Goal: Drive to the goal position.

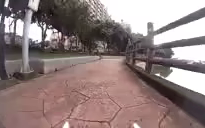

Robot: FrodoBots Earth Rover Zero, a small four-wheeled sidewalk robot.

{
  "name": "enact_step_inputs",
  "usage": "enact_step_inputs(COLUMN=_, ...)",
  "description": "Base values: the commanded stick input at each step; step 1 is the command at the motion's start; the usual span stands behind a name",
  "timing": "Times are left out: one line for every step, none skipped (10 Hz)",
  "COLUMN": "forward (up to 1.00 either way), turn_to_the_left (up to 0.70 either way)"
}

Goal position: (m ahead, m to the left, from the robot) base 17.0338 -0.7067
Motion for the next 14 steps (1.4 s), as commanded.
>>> enact_step_inputs(forward=0.7, turn_to_the_left=0.0)
enact_step_inputs(forward=0.7, turn_to_the_left=0.0)
enact_step_inputs(forward=0.7, turn_to_the_left=0.0)
enact_step_inputs(forward=0.7, turn_to_the_left=0.0)
enact_step_inputs(forward=0.7, turn_to_the_left=0.0)
enact_step_inputs(forward=0.7, turn_to_the_left=0.0)
enact_step_inputs(forward=0.7, turn_to_the_left=0.0)
enact_step_inputs(forward=0.7, turn_to_the_left=0.0)
enact_step_inputs(forward=0.7, turn_to_the_left=0.0)
enact_step_inputs(forward=0.7, turn_to_the_left=0.0)
enact_step_inputs(forward=0.7, turn_to_the_left=0.0)
enact_step_inputs(forward=0.7, turn_to_the_left=0.0)
enact_step_inputs(forward=0.7, turn_to_the_left=0.0)
enact_step_inputs(forward=0.7, turn_to_the_left=0.0)
